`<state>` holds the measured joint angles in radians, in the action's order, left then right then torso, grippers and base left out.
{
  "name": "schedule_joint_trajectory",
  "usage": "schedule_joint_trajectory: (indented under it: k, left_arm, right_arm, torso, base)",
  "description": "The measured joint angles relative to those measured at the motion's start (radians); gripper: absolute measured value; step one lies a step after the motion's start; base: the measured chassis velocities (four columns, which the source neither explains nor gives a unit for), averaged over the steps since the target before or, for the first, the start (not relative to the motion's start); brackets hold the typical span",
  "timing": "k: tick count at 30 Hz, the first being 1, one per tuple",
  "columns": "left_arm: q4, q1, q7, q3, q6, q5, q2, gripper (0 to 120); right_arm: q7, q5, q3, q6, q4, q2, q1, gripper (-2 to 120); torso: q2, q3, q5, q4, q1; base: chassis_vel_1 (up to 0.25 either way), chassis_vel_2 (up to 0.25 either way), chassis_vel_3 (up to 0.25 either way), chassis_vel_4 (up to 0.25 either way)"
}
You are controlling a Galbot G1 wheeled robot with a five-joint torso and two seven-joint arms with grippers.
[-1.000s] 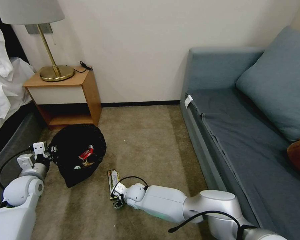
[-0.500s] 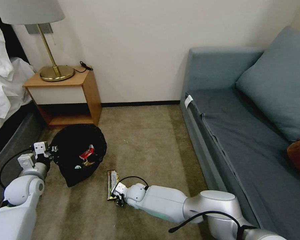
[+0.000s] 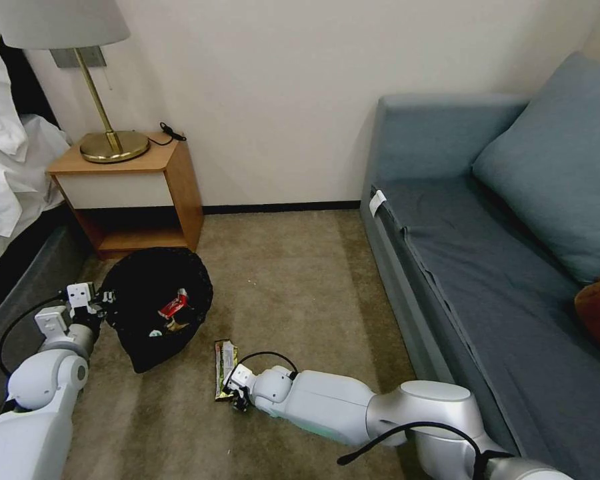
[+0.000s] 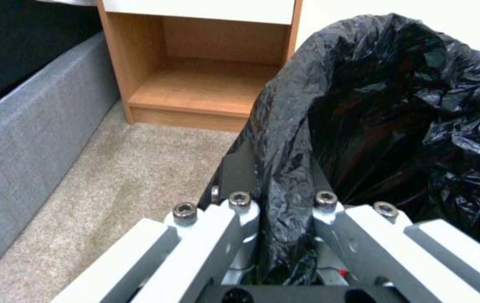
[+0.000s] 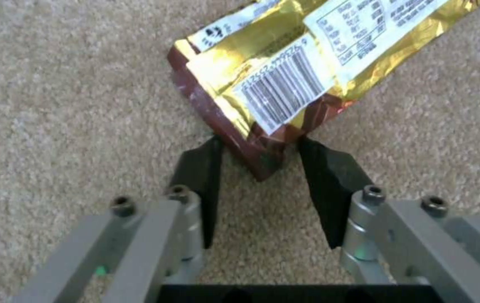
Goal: Pick up the trash bin, then pick up the garbage on the floor and place it into the trash bin.
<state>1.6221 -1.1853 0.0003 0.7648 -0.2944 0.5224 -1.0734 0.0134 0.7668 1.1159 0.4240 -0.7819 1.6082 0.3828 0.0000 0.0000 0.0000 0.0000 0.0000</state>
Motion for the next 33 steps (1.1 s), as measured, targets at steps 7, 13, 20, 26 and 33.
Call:
schedule_joint_trajectory:
  k: [7, 13, 20, 26, 33]
  left_arm:
    - [-0.002, 0.000, 0.001, 0.002, 0.003, 0.000, 0.000, 4]
    - [-0.004, 0.002, 0.002, 0.002, 0.004, -0.001, -0.003, 4]
    - [-0.009, 0.003, 0.004, 0.000, 0.006, -0.003, -0.005, 4]
    - [-0.007, 0.000, 0.005, 0.007, 0.006, -0.003, -0.002, 4]
    - [-0.007, 0.001, 0.004, 0.020, 0.006, 0.004, 0.003, 4]
  right_arm:
    - [-0.001, -0.001, 0.000, 0.002, 0.005, 0.000, -0.002, 9]
    - [-0.003, -0.001, 0.000, 0.004, 0.004, -0.001, -0.004, 0]
    - [-0.003, -0.006, -0.005, 0.005, 0.004, 0.000, 0.000, 0]
    - [0.001, -0.021, -0.005, 0.005, -0.001, 0.000, -0.007, 0]
    - [0.004, -0.049, -0.008, 0.002, -0.003, 0.000, -0.010, 0]
  torso:
    - [0.000, 0.000, -0.0001, -0.0003, 0.000]
    - [0.000, 0.000, -0.0001, -0.0002, 0.000]
    - [0.000, 0.000, -0.0001, 0.0000, 0.000]
    - [0.000, 0.000, -0.0001, 0.0000, 0.000]
    - [0.000, 0.000, -0.0001, 0.0000, 0.000]
  base:
    - [0.000, 0.000, 0.000, 0.000]
    - [0.000, 0.000, 0.000, 0.000]
    - [0.000, 0.000, 0.000, 0.000]
    - [0.000, 0.000, 0.000, 0.000]
    - [0.000, 0.000, 0.000, 0.000]
